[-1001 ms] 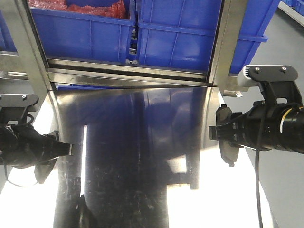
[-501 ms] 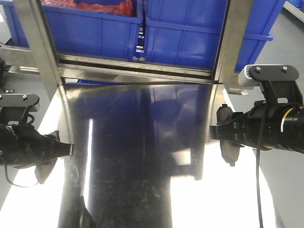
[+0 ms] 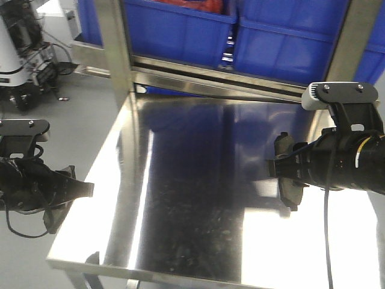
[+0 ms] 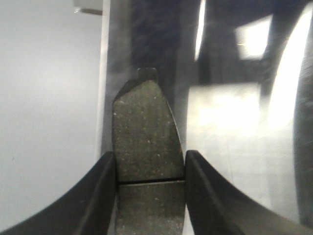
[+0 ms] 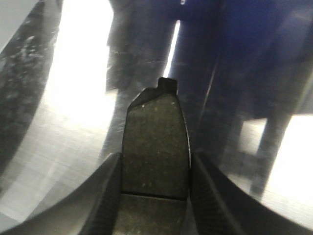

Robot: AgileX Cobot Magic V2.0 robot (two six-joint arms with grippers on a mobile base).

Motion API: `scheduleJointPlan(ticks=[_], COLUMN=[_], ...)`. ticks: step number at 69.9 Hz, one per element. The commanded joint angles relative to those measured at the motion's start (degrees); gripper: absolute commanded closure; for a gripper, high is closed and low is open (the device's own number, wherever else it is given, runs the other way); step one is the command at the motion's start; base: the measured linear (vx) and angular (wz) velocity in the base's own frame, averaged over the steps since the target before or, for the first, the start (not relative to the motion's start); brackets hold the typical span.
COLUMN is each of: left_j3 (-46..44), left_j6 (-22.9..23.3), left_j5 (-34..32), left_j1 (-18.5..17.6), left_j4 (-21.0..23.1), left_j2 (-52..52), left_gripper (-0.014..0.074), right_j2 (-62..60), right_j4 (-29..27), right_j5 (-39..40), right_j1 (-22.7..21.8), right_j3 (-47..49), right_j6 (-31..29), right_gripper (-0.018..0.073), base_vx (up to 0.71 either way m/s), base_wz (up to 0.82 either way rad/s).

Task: Move and align brake pads A on conveyor
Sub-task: 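Turn the base away from the table toward the yellow floor line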

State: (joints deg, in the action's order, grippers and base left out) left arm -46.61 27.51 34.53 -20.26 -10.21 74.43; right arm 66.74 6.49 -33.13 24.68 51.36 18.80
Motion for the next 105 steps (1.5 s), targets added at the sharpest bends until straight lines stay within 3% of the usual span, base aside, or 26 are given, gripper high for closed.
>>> scheduleJointPlan(ticks=[1, 105], left_j3=[-1.35, -1.35], left_j6=[0.05, 0.05], left_j5=[-2.95, -2.75], left_j1=[-0.35, -0.35], left_j4=[-0.48, -0.43], left_j2=[-1.82, -1.82], left_gripper=[0.0539, 0.0539], right_j2=[-1.40, -1.40], right_j4=[0.47, 0.47], right_j5=[4.16, 4.16], right_j1=[-0.09, -0.09], right_j3=[1.79, 1.79], right_j6=[0.00, 0.00], right_gripper=[0.0468, 0.0465], base_vx=[-0.08, -0.04], base_wz=[0.36, 0.59])
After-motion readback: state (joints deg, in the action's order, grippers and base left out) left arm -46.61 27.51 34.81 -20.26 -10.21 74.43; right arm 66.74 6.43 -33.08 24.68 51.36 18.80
